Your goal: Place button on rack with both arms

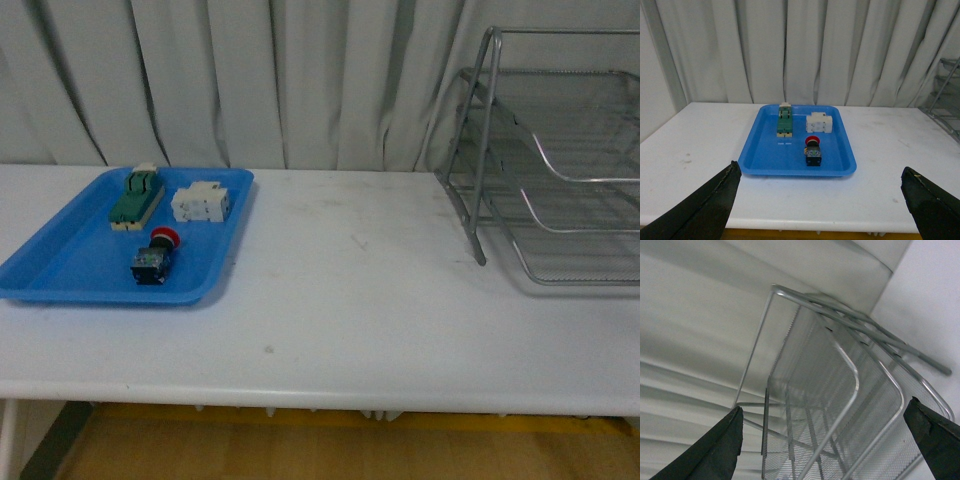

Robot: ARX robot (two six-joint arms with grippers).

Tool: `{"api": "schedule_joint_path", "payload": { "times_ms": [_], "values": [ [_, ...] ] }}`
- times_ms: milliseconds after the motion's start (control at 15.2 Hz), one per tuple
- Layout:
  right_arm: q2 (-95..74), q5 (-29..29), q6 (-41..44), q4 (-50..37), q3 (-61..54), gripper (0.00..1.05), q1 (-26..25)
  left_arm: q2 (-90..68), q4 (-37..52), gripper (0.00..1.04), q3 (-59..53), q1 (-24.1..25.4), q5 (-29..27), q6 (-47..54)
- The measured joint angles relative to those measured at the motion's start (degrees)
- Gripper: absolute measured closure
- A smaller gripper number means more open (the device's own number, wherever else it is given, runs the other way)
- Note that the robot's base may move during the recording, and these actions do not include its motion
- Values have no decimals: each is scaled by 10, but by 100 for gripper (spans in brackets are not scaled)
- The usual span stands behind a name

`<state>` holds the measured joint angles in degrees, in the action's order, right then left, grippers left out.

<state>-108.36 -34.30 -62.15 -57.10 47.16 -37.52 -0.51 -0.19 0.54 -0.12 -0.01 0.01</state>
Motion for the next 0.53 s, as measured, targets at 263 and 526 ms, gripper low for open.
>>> {"api": "schedule_joint_path", "payload": {
  "times_ms": [263, 526],
  "values": [
    [-85, 15, -120, -71, 3, 6, 25, 0, 0, 7, 0, 0, 0, 0],
    [-144, 39, -144, -78, 12, 6, 69, 0, 0, 7, 0, 0, 0, 0]
  ]
}}
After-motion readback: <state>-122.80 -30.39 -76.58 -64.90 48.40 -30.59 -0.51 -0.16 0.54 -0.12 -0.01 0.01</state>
